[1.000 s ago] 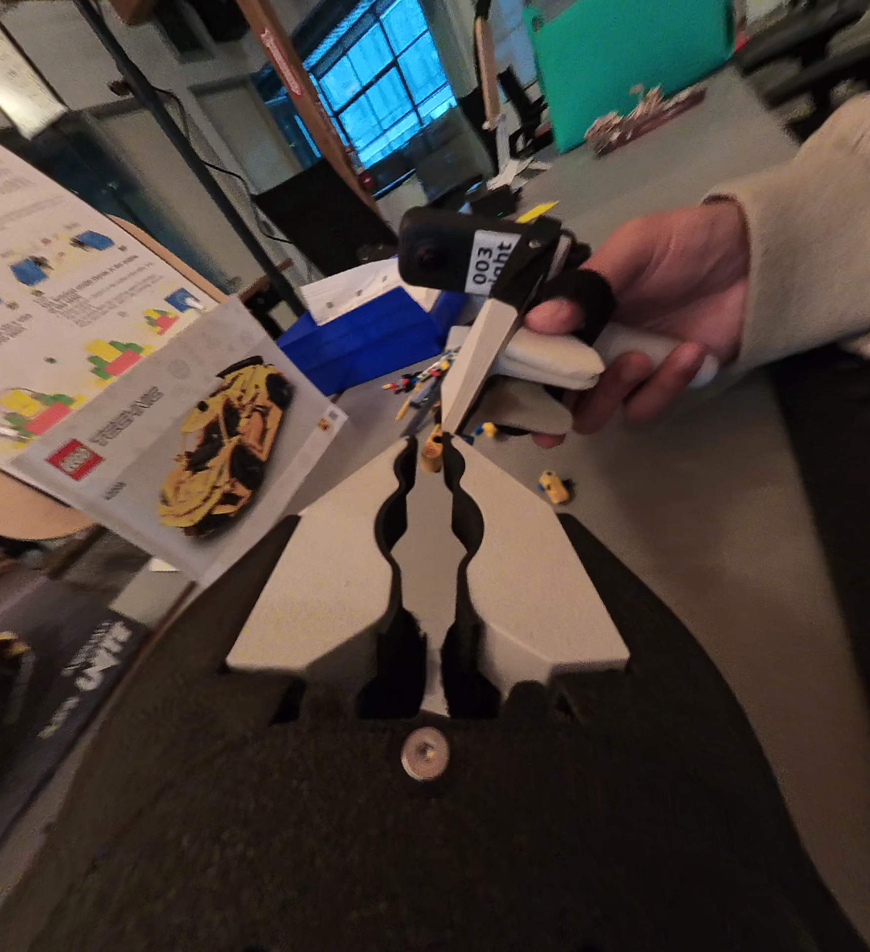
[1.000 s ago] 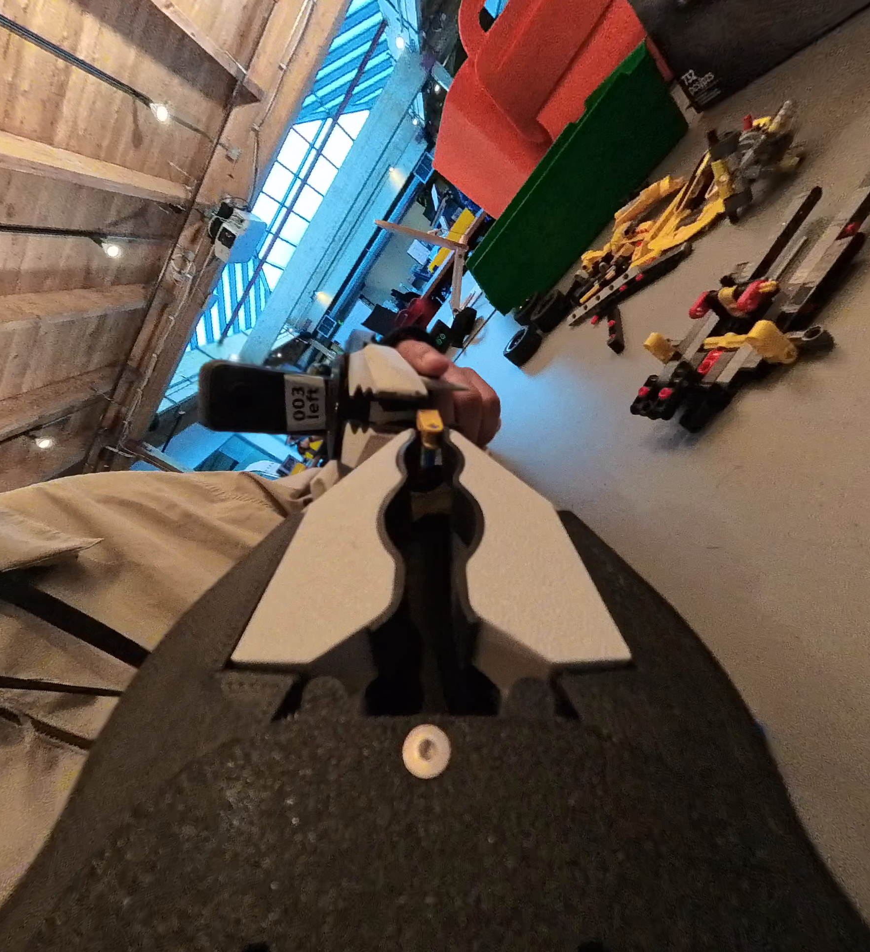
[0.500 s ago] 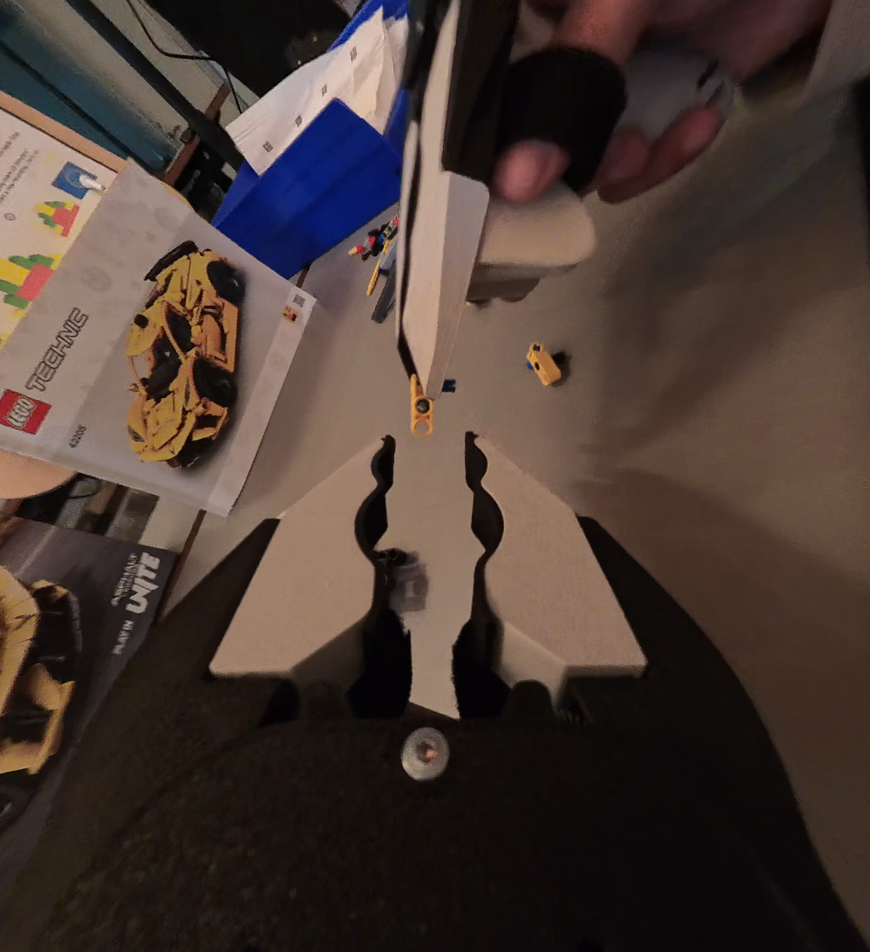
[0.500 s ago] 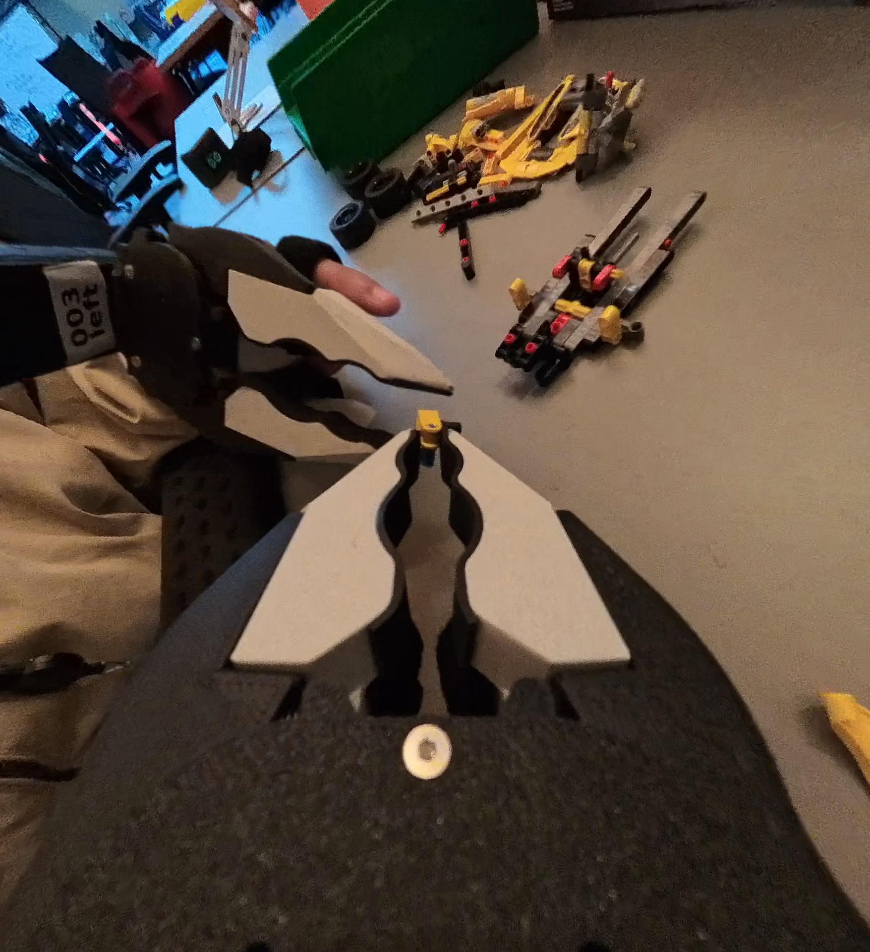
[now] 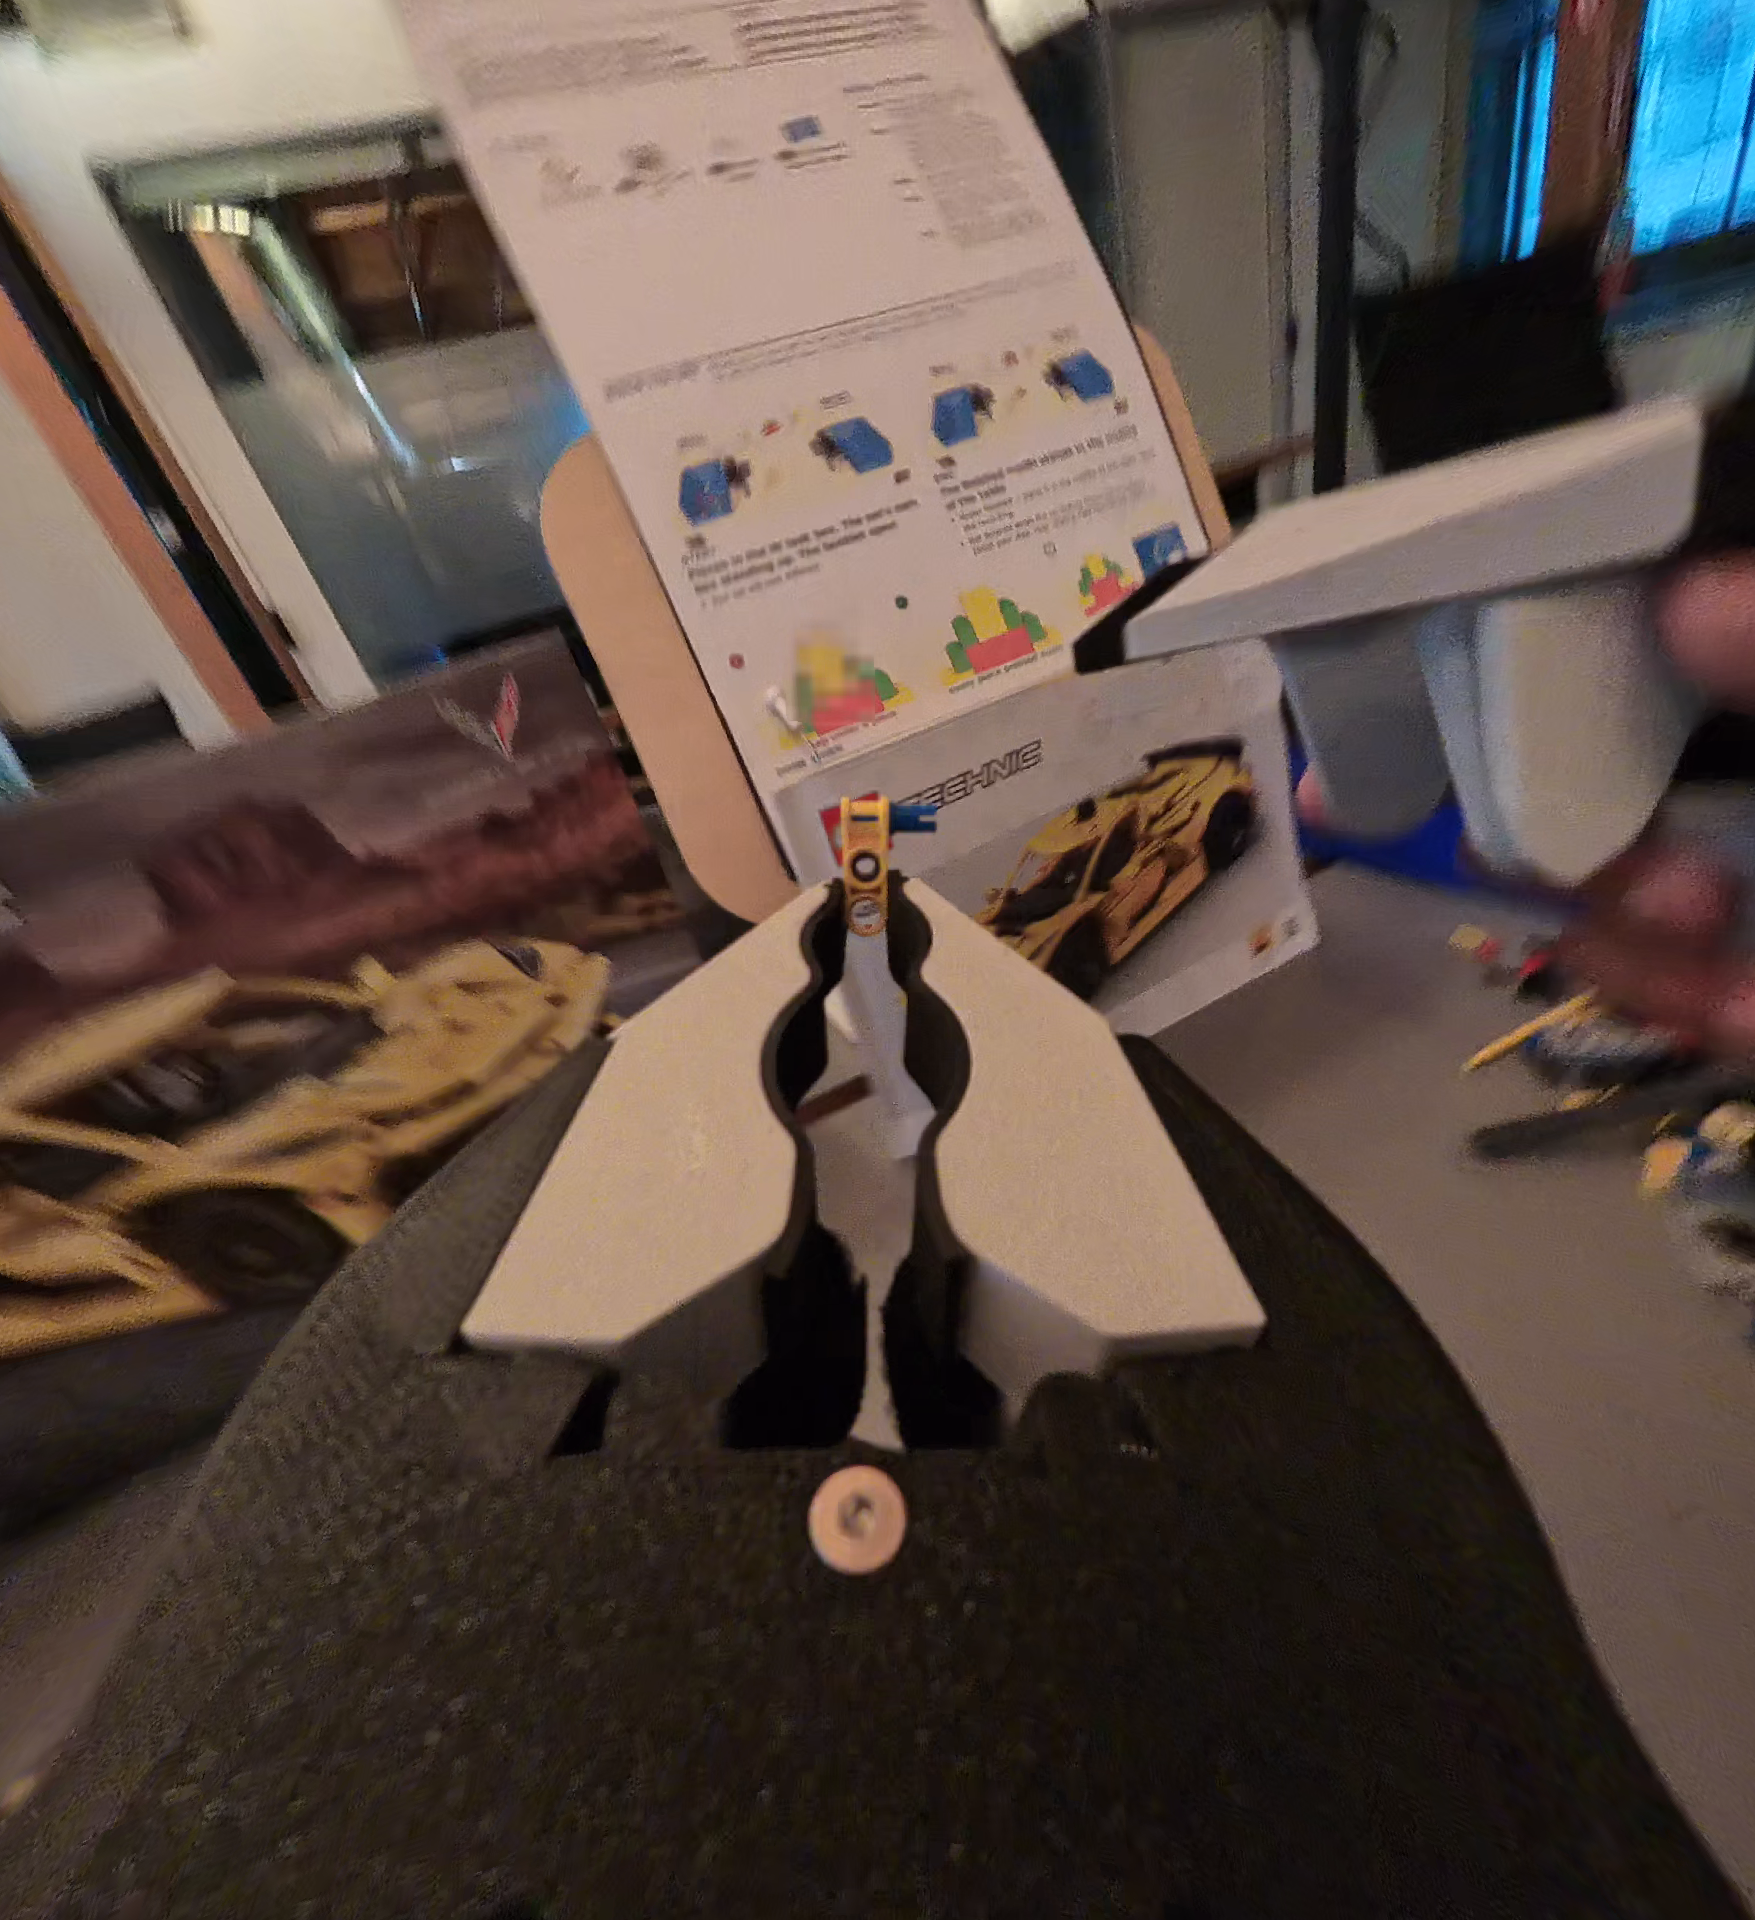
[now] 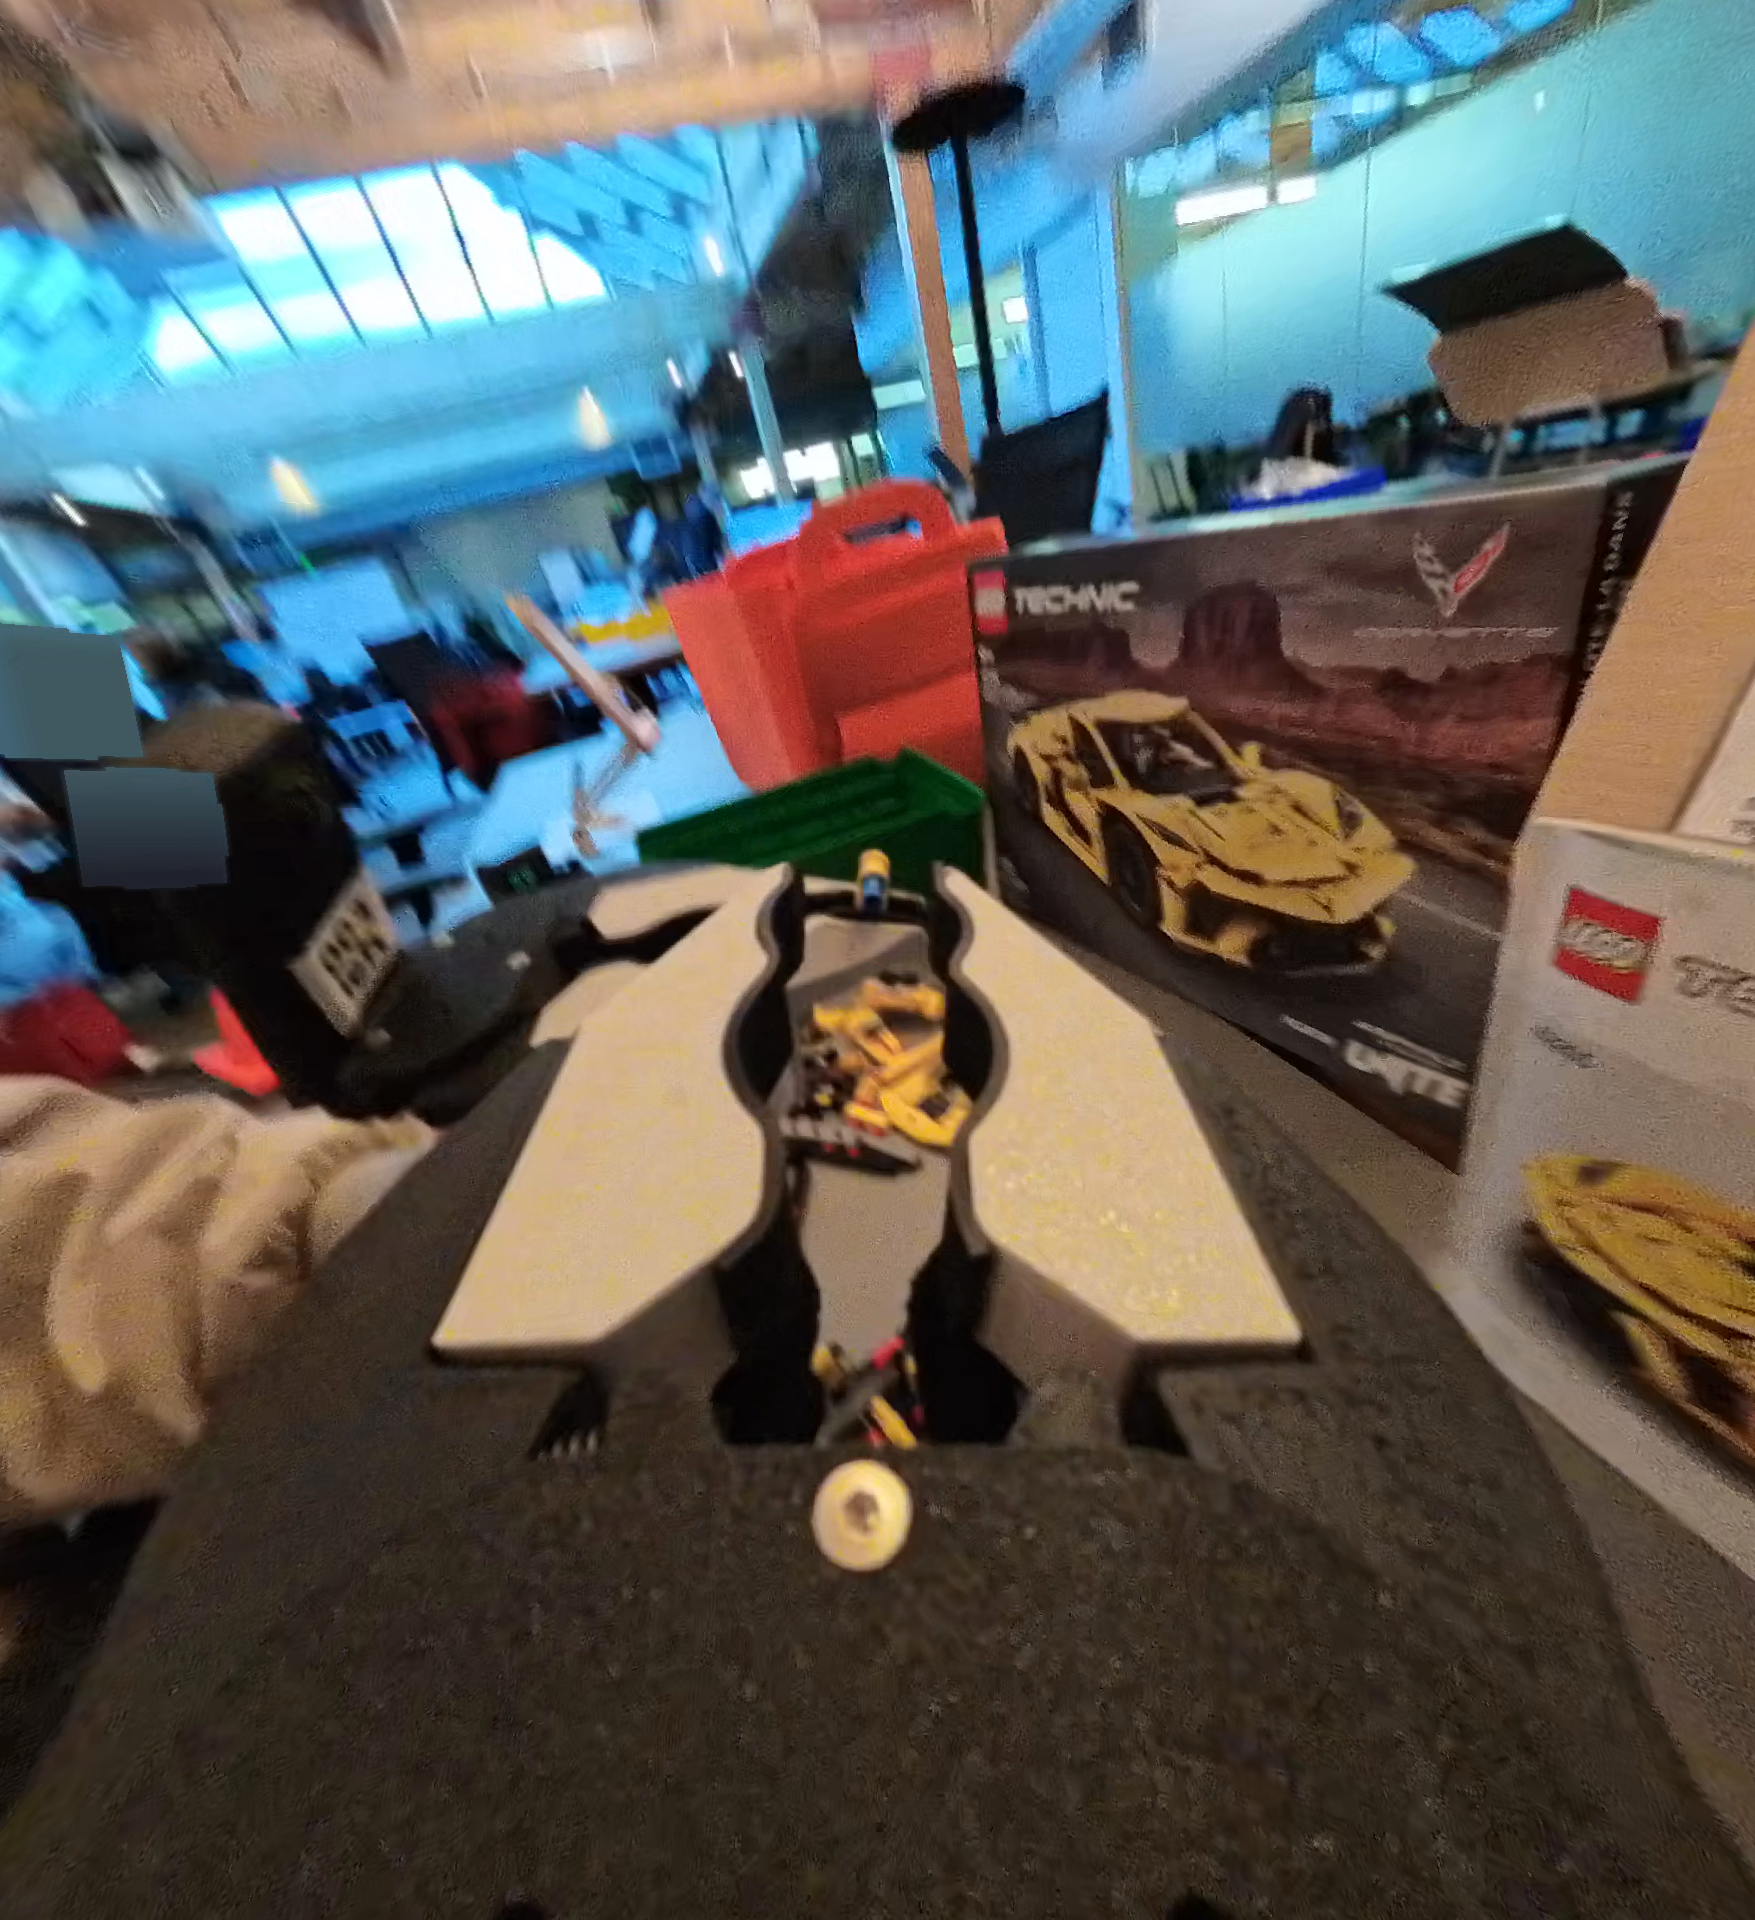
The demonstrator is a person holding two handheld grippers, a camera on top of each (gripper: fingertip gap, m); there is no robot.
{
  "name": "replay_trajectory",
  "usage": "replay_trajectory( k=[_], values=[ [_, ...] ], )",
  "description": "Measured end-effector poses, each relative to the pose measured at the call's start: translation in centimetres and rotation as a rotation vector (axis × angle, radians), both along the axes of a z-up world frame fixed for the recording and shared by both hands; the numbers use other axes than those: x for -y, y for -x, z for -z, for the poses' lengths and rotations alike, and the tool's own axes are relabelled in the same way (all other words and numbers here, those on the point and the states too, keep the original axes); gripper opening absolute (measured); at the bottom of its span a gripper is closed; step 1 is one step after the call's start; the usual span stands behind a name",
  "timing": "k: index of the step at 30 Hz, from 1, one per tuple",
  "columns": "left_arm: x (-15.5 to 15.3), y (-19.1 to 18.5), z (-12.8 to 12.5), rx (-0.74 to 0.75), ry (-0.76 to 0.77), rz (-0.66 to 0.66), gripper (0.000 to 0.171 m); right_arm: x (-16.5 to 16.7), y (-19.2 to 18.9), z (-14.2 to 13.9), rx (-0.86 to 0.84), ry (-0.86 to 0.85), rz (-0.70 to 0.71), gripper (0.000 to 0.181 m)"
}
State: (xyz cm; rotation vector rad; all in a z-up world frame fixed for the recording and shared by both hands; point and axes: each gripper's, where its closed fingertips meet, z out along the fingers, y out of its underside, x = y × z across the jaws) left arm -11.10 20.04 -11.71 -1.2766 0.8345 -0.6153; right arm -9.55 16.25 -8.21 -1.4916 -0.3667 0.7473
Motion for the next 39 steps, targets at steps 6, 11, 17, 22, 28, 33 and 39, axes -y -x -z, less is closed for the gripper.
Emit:
replay_trajectory(
  k=[6, 11, 17, 22, 28, 33, 39],
  values=[
    [0.6, -0.9, 4.1, 0.084, 0.085, 0.048, 0.007, -0.5, -0.4, 4.4, -0.35, -0.056, 0.023, 0.033],
    [0.9, -2.1, 5.3, 0.049, 0.127, 0.07, 0.007, -1.1, 0.8, 6.2, -0.206, -0.028, 0.056, 0.017],
    [0.6, -2.0, 5.8, 0.047, 0.156, 0.085, 0.007, -2.0, 0.1, 7.8, -0.188, 0.019, 0.079, 0.013],
    [0.7, -2.2, 6.0, 0.027, 0.146, 0.091, 0.007, -2.3, 0.6, 8.1, -0.2, 0.018, 0.058, 0.007],
    [0.4, -2.1, 6.3, 0.015, 0.151, 0.082, 0.007, -2.6, 0.6, 8.3, -0.18, 0.041, 0.072, 0.003],
    [-0.5, -1.7, 6.3, 0.037, 0.236, 0.055, 0.007, -3.2, 0.8, 8.5, -0.237, 0.077, 0.156, 0.003],
    [-9.8, 5.5, 4.9, 0.314, 0.439, -0.073, 0.006, -2.0, -1.8, 9.0, -0.419, 0.117, 0.243, 0.001]
  ],
)
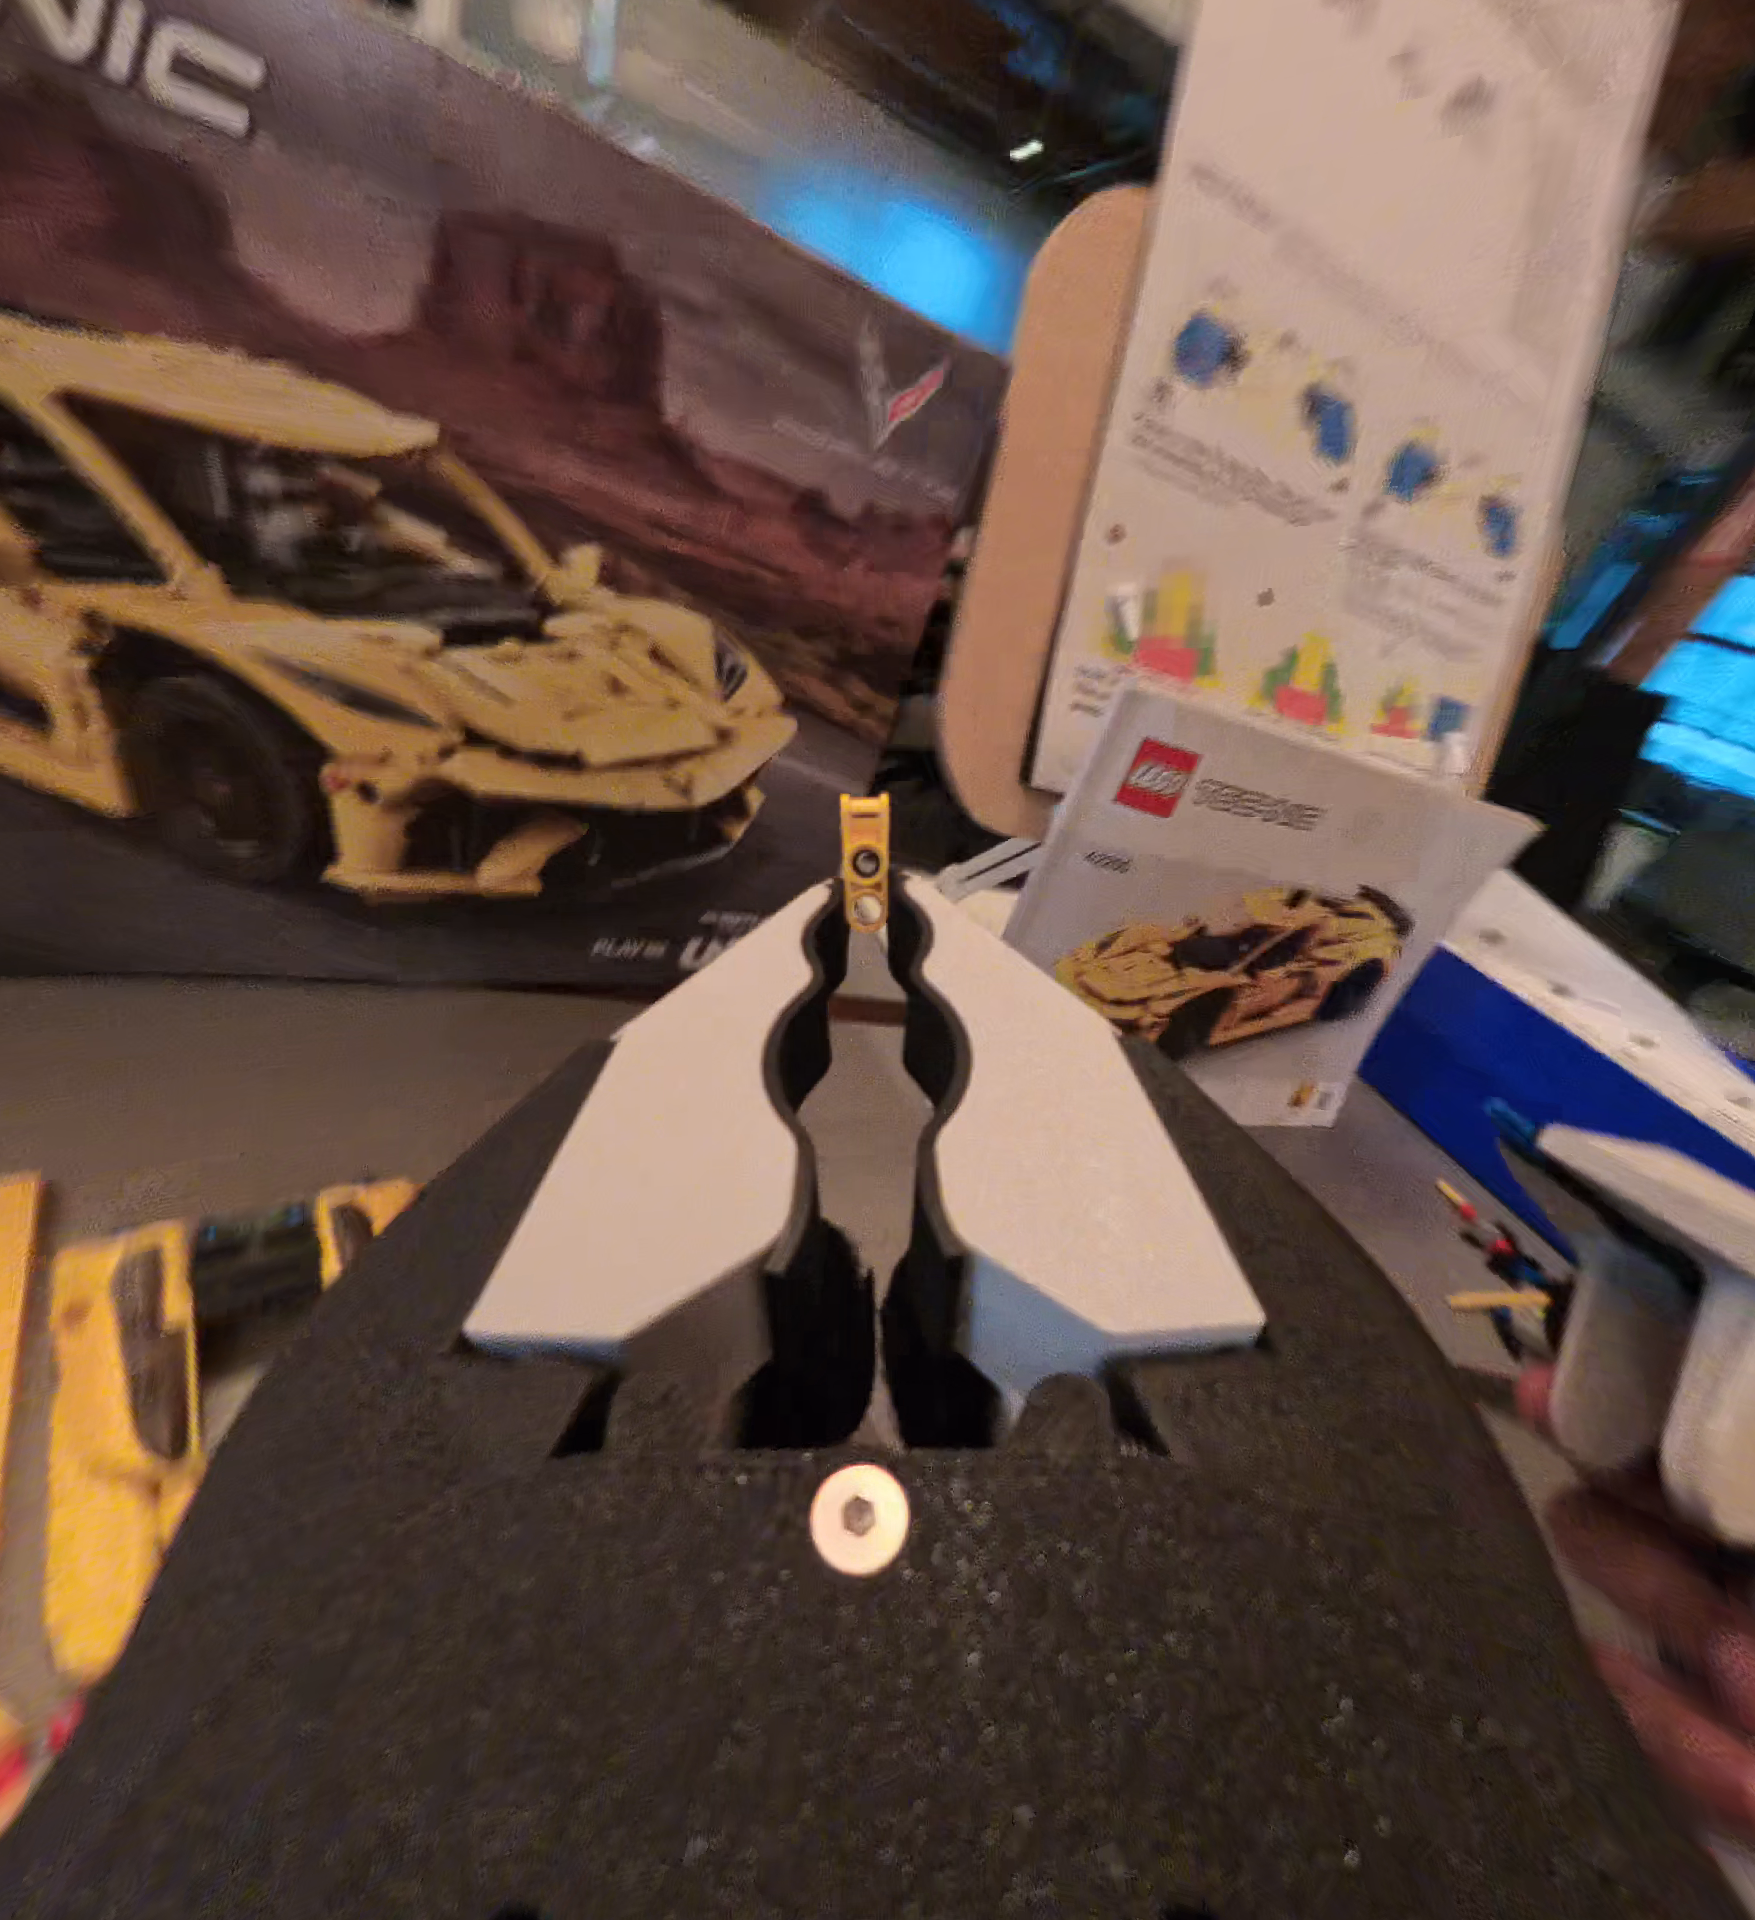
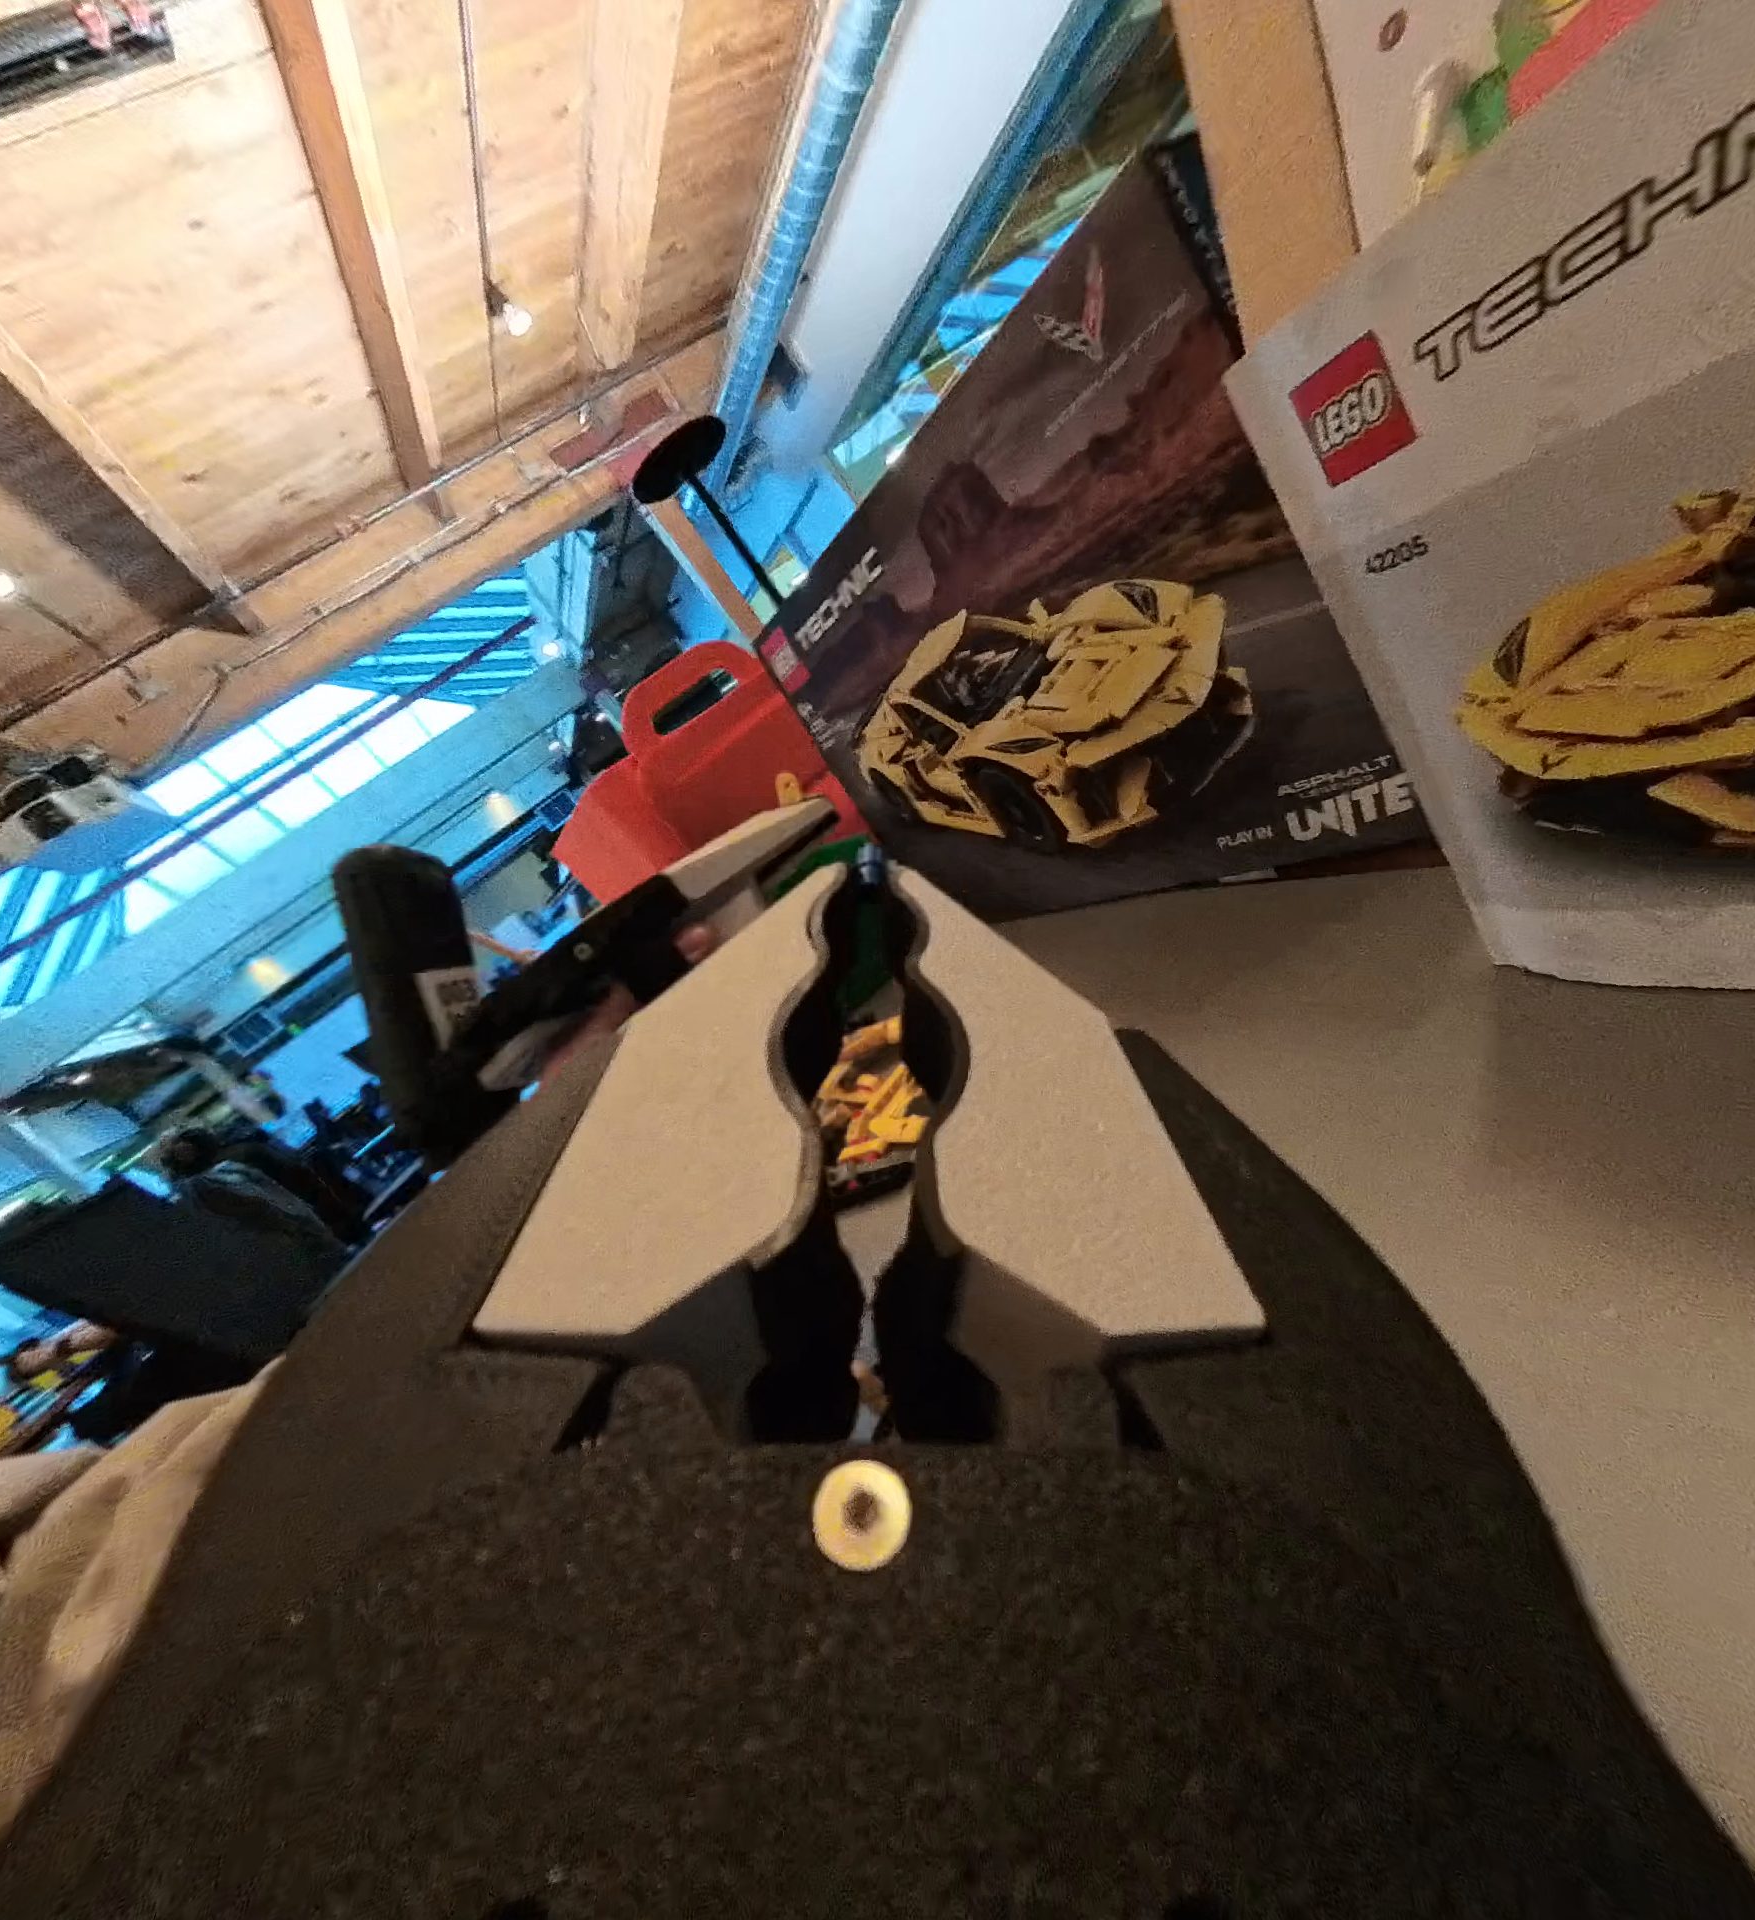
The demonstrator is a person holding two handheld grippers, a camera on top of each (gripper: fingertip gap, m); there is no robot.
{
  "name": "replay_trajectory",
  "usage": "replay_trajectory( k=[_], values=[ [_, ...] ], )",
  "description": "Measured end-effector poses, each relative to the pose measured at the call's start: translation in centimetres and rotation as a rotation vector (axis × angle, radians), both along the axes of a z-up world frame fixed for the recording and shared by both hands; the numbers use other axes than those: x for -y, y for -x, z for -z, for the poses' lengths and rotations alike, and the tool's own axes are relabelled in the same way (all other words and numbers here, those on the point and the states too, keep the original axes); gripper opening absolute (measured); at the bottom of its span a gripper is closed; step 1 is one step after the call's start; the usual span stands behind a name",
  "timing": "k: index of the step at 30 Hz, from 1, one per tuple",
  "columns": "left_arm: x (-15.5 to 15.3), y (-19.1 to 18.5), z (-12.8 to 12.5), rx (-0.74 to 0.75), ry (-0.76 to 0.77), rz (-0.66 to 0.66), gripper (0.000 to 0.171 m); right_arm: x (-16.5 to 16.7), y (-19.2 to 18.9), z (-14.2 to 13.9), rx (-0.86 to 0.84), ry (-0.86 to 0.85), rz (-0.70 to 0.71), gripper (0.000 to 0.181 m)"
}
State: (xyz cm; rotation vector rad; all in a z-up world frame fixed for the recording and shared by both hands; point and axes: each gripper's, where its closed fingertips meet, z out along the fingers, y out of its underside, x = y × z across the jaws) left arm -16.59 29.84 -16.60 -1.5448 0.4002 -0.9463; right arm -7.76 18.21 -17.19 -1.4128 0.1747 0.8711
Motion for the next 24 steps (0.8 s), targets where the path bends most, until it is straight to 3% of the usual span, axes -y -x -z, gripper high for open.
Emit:
replay_trajectory(
  k=[3, 5, 8, 9, 11, 12, 15, 18, 21, 24],
  values=[
    [3.3, -1.3, -2.2, 0.223, -0.025, 0.294, 0.007, 0.3, -1.4, -1.2, 0.105, 0.027, -0.074, 0.002],
    [6.2, -2.9, -3.1, 0.292, 0.003, 0.513, 0.006, 1.4, -4.5, 0.9, 0.377, 0.275, -0.091, 0.003],
    [8.8, -4.4, -3.1, 0.338, 0.063, 0.702, 0.006, 8.4, -12.6, 5.3, 0.867, 0.746, -0.058, 0.003],
    [9.7, -4.9, -3.1, 0.362, 0.098, 0.778, 0.006, 11.3, -15.2, 6.6, 0.96, 0.867, -0.035, 0.003],
    [11.1, -5.5, -2.9, 0.402, 0.178, 0.904, 0.006, 15.5, -16.8, 9.3, 0.995, 1.001, -0.117, 0.003],
    [11.8, -5.7, -2.8, 0.422, 0.206, 0.953, 0.006, 15.8, -17.9, 10.1, 1.011, 1.013, -0.086, 0.005],
    [14.1, -6.1, -2.7, 0.442, 0.24, 1.082, 0.006, 14.2, -17.4, 10.4, 0.994, 0.913, -0.113, 0.015],
    [16.4, -6.1, -2.8, 0.395, 0.189, 1.167, 0.006, 8.9, -11.5, 4.4, 0.84, 0.415, -0.174, 0.02],
    [17.6, -6.2, -2.8, 0.37, 0.171, 1.198, 0.006, 7.2, -3.7, -2.2, 0.577, -0.013, -0.327, 0.024],
    [18.2, -6.3, -2.6, 0.377, 0.208, 1.24, 0.006, 6.3, 0.6, -3.1, 0.612, -0.16, -0.358, 0.023]
  ],
)
